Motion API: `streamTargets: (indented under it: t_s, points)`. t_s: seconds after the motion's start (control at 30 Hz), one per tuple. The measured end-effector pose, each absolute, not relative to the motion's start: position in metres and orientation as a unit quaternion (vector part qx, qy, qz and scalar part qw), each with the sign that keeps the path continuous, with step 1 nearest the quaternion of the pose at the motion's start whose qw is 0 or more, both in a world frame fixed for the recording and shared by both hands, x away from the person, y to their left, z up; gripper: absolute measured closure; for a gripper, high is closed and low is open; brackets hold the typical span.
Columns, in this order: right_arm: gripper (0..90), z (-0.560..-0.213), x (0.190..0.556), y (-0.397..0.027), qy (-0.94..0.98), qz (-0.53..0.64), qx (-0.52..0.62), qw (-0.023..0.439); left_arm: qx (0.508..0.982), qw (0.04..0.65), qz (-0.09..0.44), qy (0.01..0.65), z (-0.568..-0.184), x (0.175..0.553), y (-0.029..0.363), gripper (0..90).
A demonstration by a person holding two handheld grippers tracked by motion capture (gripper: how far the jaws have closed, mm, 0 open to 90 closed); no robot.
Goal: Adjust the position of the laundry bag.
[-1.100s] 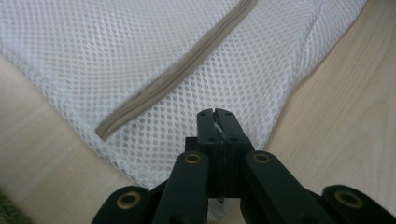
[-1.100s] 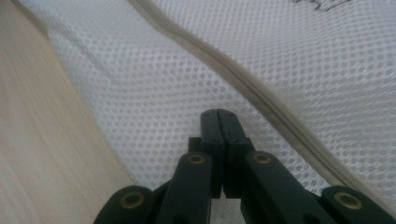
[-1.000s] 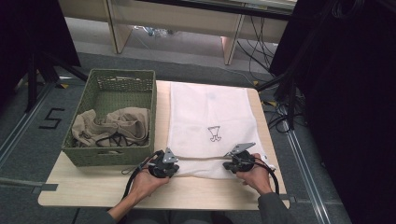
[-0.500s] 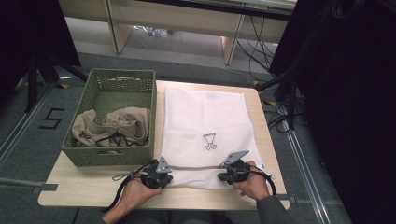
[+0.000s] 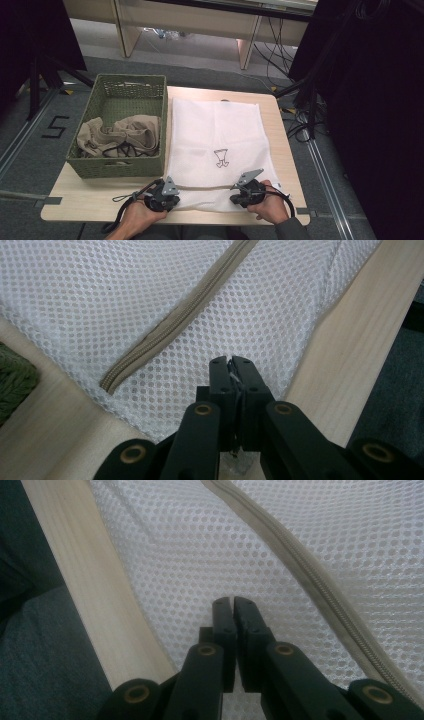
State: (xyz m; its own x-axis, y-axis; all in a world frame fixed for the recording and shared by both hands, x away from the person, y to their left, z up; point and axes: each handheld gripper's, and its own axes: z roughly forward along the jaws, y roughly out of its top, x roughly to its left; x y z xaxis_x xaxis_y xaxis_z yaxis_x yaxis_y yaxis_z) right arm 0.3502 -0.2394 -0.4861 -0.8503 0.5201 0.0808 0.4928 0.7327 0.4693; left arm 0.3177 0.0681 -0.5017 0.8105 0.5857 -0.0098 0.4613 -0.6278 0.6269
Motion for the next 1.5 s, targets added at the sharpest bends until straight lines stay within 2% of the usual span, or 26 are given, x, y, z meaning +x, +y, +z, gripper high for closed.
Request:
streamTargets:
  t_s: [0.17, 0.23, 0.33, 0.47, 0.63, 1.27, 1.5]
  points:
    - [84.1, -0.482, 0.353, -0.243, 0.926, 0.260, 0.271, 0.032, 0.898, 0.314, 0.102, 0.292, -0.501, 0.317, 0.067, 85.3]
    - [83.3, -0.479, 0.354, -0.246, 0.920, 0.274, 0.280, 0.036, 0.898, 0.315, 0.098, 0.290, -0.500, 0.317, 0.067, 79.6]
    - [77.8, -0.460, 0.359, -0.274, 0.879, 0.328, 0.338, 0.072, 0.892, 0.330, 0.103, 0.289, -0.493, 0.317, 0.063, 70.3]
    - [70.7, -0.454, 0.362, -0.310, 0.843, 0.347, 0.398, 0.101, 0.885, 0.351, 0.101, 0.290, -0.488, 0.317, 0.058, 59.0]
    - [64.7, -0.454, 0.362, -0.339, 0.814, 0.352, 0.446, 0.121, 0.878, 0.370, 0.107, 0.285, -0.480, 0.319, 0.051, 51.3]
    - [53.6, -0.470, 0.355, -0.382, 0.787, 0.310, 0.523, 0.105, 0.877, 0.382, 0.103, 0.273, -0.472, 0.329, 0.024, 40.5]
    - [53.3, -0.477, 0.355, -0.386, 0.789, 0.285, 0.536, 0.093, 0.873, 0.386, 0.105, 0.279, -0.471, 0.329, 0.023, 38.1]
